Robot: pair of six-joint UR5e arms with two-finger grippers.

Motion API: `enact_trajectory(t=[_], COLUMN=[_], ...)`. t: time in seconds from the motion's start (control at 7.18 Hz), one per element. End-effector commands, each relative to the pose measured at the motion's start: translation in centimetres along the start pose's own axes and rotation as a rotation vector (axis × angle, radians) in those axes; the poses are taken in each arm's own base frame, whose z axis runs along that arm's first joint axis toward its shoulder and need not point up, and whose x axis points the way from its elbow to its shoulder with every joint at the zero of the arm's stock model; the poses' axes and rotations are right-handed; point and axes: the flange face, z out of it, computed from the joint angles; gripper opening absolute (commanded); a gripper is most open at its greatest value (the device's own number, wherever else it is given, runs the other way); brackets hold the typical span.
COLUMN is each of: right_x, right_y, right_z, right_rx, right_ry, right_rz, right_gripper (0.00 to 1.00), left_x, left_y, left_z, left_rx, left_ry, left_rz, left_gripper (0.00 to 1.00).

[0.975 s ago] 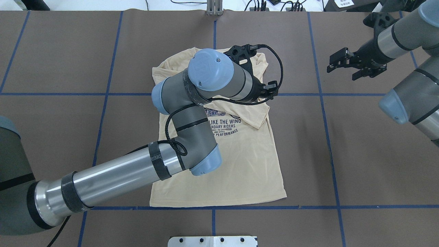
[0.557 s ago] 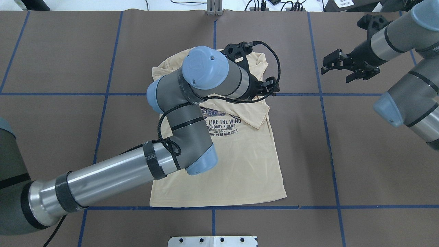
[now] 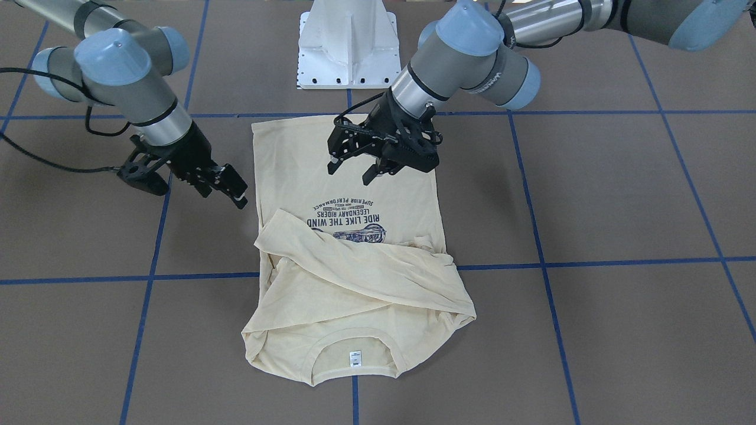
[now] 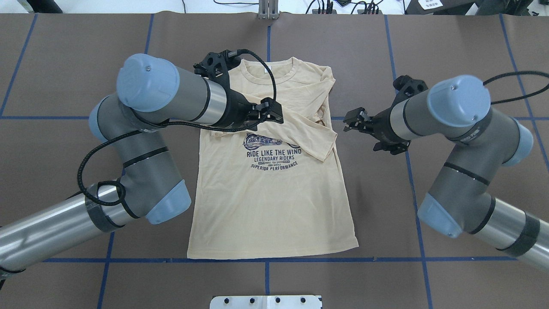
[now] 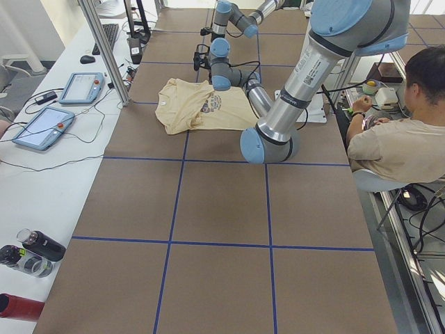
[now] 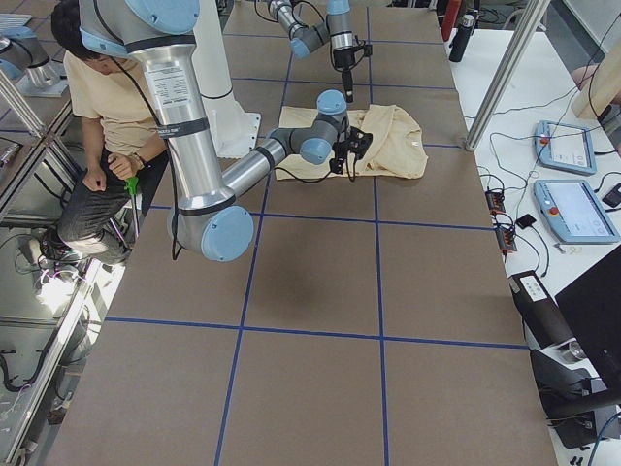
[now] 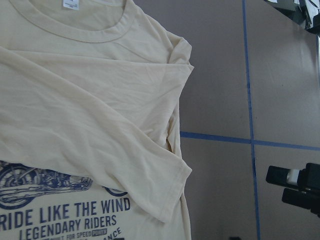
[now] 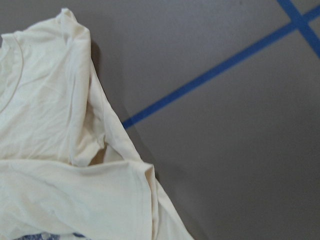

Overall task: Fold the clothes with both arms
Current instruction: 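Release the sleeve with the left gripper while the right gripper moves to the hem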

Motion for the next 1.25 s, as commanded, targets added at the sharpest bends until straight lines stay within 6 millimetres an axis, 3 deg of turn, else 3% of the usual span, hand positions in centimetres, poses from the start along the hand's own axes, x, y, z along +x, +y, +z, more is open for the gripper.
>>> enact_trajectory(t=[0.0, 0.14, 0.28, 0.42, 0.84, 1.11], right_x=[4.2, 4.9, 7.0, 7.6, 10.8, 11.2], right_y=[9.8, 12.5, 13.4, 14.0, 17.2, 18.0], right_z=[2.6, 3.5, 4.3, 4.4, 2.8, 3.0], right_rx=[0.044, 0.055, 0.053, 0.043, -0.009, -0.014], right_ry=[0.023, 0.022, 0.058, 0.069, 0.101, 0.106], right_rz=[0.052, 0.092, 0.085, 0.099, 0.084, 0.077], right_gripper=[0.99, 0.98, 0.97, 0.96, 0.93, 0.90], left_x=[-2.1, -2.3, -2.3, -2.3, -2.3, -2.3], left_y=[-0.3, -0.4, -0.3, -0.3, -0.2, -0.2], left_z=[-1.3, -1.2, -1.2, -1.2, -1.2, -1.2], left_rx=[0.011, 0.012, 0.010, 0.012, 0.010, 0.012], left_ry=[-0.014, -0.017, -0.017, -0.017, -0.017, -0.018], left_rz=[0.011, 0.010, 0.010, 0.009, 0.001, 0.000], left_gripper=[0.75, 0.75, 0.75, 0.75, 0.76, 0.76])
